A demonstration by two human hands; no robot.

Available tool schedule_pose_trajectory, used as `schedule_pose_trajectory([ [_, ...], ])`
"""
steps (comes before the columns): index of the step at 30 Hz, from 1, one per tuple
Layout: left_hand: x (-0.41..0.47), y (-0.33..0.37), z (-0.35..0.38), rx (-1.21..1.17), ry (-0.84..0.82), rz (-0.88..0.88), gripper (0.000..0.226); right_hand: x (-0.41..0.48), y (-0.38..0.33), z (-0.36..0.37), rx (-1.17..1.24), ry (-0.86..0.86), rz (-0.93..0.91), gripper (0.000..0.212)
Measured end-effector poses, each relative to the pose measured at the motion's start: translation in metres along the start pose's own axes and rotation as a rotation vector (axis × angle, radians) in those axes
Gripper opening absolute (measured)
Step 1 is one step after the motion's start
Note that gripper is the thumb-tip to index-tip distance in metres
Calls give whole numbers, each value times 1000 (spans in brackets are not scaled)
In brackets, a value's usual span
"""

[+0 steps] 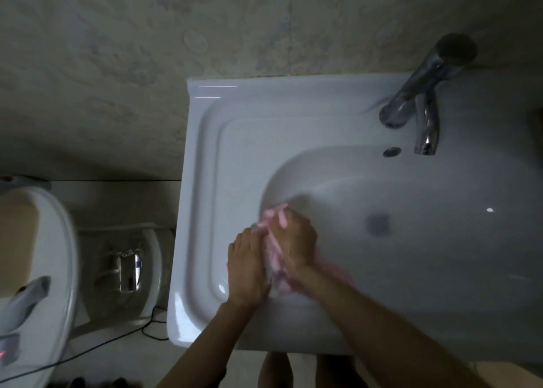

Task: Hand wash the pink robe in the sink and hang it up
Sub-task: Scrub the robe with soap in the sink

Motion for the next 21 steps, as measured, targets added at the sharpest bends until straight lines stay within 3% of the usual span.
schedule_pose_trajectory([
  [2, 1, 1, -5, -35, 6, 7, 42, 31, 6, 4, 88, -55, 212, 29],
  [4, 1, -8, -16, -102, 66, -70, 41, 44, -10, 0, 215, 25, 260, 26],
  [6, -4, -28, -29, -199, 173, -301, 42, 42, -45, -6, 402, 61, 98, 16],
  [8, -10, -43, -36, -222, 248, -467, 44, 37, -78, -10, 491, -28, -76, 26],
  [11, -4, -48, -29, -24, 238, -419, 46, 53, -83, 0, 51, 9, -277, 37],
  [13, -1, -52, -23, 93, 215, -418, 52, 53, -78, 7, -121, -83, -281, 39],
  [15, -1, -51, -21, 83, 200, -401, 42, 27, -83, 3, -121, -94, -346, 28],
  [17, -2, -48, -24, -12, 206, -375, 22, -17, -87, -4, -117, 10, -451, 21],
  [19, -2, -47, -23, 6, 167, -355, 26, -40, -84, -4, -98, 97, -558, 22],
  [21, 0, -49, -20, 102, 132, -284, 29, -20, -88, 5, -139, 64, -597, 14],
])
Point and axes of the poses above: each hand's wrist, its own x-axis towards the middle knuckle, its own z-axis out of the palm, y = z × x, the point moved 5 cm from there along x, towards the middle knuckle, and after that the axes turned 6 degrees about y, right-handed, at the moved point
